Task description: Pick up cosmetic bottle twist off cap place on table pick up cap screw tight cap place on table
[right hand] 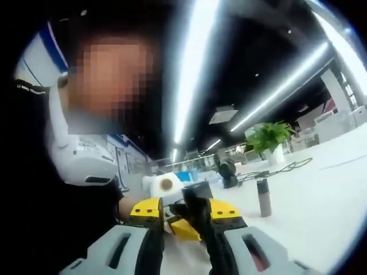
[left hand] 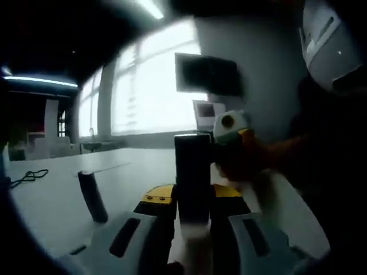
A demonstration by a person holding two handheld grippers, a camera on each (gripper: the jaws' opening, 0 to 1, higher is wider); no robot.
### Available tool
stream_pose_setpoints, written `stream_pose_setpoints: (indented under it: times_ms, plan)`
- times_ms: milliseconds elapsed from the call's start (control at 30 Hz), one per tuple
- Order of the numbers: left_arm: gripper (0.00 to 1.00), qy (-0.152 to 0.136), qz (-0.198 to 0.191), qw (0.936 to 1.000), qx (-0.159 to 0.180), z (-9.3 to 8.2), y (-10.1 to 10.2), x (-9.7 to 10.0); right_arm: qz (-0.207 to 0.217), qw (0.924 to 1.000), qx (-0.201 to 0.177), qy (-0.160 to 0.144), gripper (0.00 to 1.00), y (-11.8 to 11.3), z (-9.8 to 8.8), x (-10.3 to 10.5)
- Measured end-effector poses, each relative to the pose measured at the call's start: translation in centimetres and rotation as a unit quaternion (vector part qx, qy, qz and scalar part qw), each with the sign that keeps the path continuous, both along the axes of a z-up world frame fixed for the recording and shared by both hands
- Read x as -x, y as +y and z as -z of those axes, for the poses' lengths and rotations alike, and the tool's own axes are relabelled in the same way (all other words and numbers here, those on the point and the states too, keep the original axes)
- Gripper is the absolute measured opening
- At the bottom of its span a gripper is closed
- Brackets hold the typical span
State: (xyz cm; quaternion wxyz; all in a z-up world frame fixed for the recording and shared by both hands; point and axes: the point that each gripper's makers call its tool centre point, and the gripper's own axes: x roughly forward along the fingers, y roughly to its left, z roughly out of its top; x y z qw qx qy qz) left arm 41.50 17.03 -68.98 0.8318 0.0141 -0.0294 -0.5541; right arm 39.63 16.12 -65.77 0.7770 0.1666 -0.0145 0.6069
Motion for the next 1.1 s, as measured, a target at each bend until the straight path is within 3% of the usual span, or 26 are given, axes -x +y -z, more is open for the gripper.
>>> stream_pose_setpoints:
  times_ms: [67, 167, 400, 633, 867, 1100]
  plan:
    - [0.13, -0.006, -0.001, 0.9999, -0.013, 0.2, 0.1, 0.0, -0.002, 1.0, 0.004, -0.001, 0.23, 0.2, 0.2, 0.1]
    - [0.13, 0.017, -0.006, 0.9998, -0.011, 0.1, 0.2, -0.1, -0.008, 0.9999, 0.012, 0.003, 0.23, 0.5, 0.6, 0.2]
    - [0.14, 0.006, -0.012, 0.9995, -0.029, 0.7, -0.2, -0.2, 0.001, 0.9995, 0.023, 0.019, 0.23, 0.4, 1.4, -0.3]
    - [0.15, 0.026, -0.01, 0.9986, -0.044, 1.5, -0.7, -0.6, -0.001, 0.9986, 0.05, 0.019, 0.22, 0.5, 2.4, 0.0]
    - [0.14, 0.051, -0.019, 0.998, -0.033, 1.7, -0.9, -0.6, 0.001, 0.9987, 0.047, 0.021, 0.22, 0.3, 2.3, -0.2]
    - [0.13, 0.029, -0.003, 0.9989, -0.037, 1.6, -1.3, 0.2, 0.019, 0.9993, 0.025, 0.021, 0.21, -0.1, 1.4, 0.0]
